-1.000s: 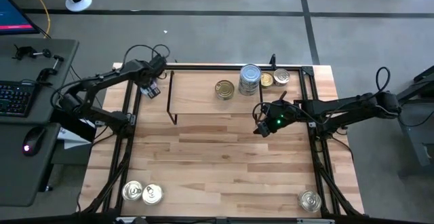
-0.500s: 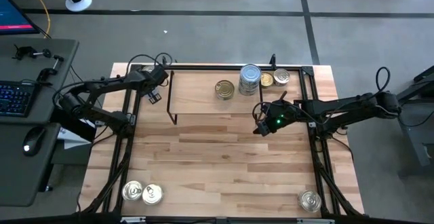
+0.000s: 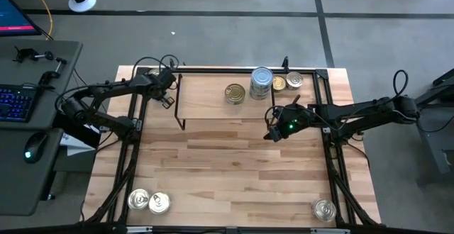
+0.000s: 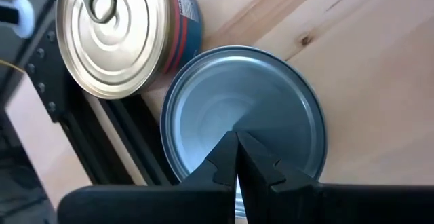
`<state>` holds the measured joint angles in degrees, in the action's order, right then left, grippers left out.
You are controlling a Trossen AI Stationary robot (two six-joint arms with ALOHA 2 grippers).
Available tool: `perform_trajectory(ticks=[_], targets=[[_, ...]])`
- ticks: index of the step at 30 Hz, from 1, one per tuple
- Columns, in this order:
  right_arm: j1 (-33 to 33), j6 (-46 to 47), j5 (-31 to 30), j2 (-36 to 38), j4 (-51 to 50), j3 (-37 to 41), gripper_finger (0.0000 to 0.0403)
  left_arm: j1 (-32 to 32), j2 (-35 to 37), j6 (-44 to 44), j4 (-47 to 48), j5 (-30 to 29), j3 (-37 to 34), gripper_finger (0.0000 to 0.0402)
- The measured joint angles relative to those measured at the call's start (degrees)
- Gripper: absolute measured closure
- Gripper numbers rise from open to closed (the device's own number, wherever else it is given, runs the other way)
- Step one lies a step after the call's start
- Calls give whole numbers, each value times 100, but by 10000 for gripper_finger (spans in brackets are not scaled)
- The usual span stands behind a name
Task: Stack canned seafood by type on shelf
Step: Stack the green white tuna can on top of the other green white tuna can on the shelf
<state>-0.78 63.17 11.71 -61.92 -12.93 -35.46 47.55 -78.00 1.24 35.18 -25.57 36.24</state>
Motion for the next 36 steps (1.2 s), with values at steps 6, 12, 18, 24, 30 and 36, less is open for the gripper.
perform_trajectory(ticks=[6,12,18,24,30,36], targets=[[0,-6,36,-1,-2,0,403,127,-2,-956,6,450,100,402],[0,-45,62,-1,-2,0,403,138,2,-2024,265,644,55,402],[0,-77,69,-1,-4,0,403,103,30,-2644,490,934,-25,401],[0,-170,71,-1,-1,0,403,-40,154,-2752,942,1149,-29,401],[0,-172,71,-1,0,0,403,-214,301,-2334,1538,1197,-53,401],[0,-172,71,-1,8,0,403,-439,280,-2038,1608,1377,-53,401]])
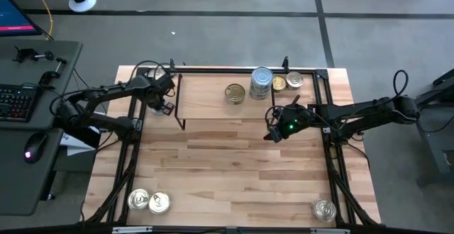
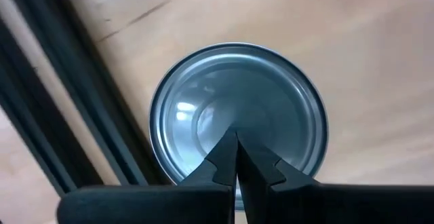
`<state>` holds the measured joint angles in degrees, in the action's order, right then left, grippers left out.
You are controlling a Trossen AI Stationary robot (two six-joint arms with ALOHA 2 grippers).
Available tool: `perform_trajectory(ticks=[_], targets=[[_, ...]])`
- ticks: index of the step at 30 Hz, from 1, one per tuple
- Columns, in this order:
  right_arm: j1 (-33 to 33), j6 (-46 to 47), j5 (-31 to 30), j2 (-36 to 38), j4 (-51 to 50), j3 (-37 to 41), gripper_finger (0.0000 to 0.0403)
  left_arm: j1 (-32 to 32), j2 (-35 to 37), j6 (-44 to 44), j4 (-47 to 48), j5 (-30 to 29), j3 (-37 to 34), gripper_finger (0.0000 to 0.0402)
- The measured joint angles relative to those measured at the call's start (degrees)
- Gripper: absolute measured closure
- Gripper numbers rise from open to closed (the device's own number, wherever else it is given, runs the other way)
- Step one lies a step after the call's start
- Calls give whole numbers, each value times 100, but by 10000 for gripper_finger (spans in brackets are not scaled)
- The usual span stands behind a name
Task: Stack canned seafood by type on shelf
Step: Stack the green white tuna can on top of the other green white tuna can on the shelf
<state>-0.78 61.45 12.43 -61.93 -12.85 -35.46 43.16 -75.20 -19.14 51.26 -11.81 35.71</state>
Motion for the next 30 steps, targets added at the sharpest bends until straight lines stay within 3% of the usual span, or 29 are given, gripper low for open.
perform_trajectory(ticks=[13,30], targets=[[0,0,-2,0,28,0,403,-254,253,-297,-101,727,-31,401],[1,-46,-7,0,28,0,403,-1382,288,-2282,409,224,-31,401]])
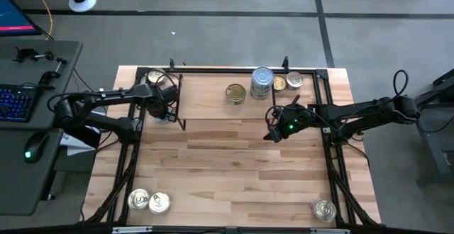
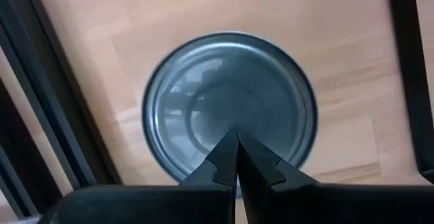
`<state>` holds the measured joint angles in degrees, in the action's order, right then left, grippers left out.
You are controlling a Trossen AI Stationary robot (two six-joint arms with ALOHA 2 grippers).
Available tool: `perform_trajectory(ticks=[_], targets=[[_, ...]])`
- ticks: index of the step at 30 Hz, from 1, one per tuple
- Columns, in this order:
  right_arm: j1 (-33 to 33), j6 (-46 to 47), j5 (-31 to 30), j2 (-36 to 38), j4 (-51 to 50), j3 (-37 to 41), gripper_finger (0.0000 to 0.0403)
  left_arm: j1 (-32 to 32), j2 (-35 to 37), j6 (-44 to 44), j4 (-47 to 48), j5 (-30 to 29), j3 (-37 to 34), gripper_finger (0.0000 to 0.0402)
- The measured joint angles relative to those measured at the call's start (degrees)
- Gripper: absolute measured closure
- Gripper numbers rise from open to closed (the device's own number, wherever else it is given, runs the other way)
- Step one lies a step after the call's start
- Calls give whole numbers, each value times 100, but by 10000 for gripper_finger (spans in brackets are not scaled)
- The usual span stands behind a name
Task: Stack canned seafood by type on shelf
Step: Stack the green white tuna can on top of the other green white tuna can on the shelf
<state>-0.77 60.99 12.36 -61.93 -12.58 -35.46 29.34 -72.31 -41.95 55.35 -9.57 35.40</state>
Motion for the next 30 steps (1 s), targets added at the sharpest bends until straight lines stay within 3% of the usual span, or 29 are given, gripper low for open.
perform_trajectory(ticks=[6,14,30], targets=[[1,0,0,0,0,0,403,-377,7,-575,100,-7,7,401],[-1,-24,0,0,0,0,403,-664,21,-689,-89,-9,-99,401],[1,-63,2,0,0,0,403,-166,335,-637,-238,-833,-81,402]])
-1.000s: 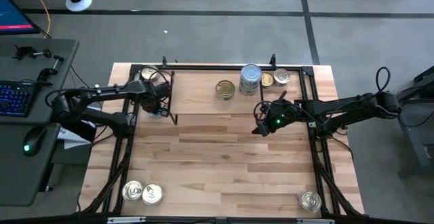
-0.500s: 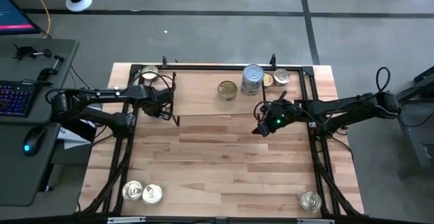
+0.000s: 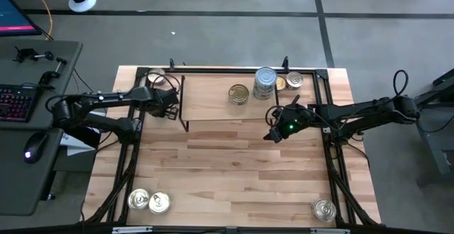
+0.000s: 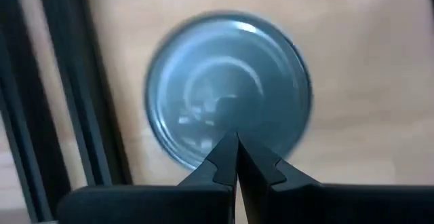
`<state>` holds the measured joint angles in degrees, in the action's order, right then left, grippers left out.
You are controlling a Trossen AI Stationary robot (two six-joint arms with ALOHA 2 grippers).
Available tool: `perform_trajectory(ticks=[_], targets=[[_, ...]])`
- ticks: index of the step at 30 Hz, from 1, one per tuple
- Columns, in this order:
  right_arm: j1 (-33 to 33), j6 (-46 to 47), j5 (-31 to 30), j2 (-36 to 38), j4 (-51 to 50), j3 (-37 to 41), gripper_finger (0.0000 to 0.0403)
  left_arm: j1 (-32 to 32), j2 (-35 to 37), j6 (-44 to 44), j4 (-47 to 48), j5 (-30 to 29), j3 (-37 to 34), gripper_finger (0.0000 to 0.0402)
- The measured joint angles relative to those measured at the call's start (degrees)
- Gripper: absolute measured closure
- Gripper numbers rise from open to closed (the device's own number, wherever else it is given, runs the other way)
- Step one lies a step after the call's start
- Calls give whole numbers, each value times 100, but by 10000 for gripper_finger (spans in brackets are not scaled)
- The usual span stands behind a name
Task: Stack canned seafood by type on shelf
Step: Stack the green white tuna can on top of the other green white tuna can on the shelf
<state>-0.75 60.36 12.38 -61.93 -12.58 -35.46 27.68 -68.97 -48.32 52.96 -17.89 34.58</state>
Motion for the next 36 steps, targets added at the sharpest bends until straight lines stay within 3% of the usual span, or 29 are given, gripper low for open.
perform_trajectory(ticks=[8,14,23,36], targets=[[-1,-42,2,0,0,0,403,404,25,-62,-689,41,-278,401],[-1,-42,28,0,0,0,403,340,26,262,-392,408,-284,401],[0,-42,36,0,0,0,403,-246,30,466,348,612,-277,401],[-1,-42,131,0,-1,0,403,-1336,24,-458,797,919,-288,401]])
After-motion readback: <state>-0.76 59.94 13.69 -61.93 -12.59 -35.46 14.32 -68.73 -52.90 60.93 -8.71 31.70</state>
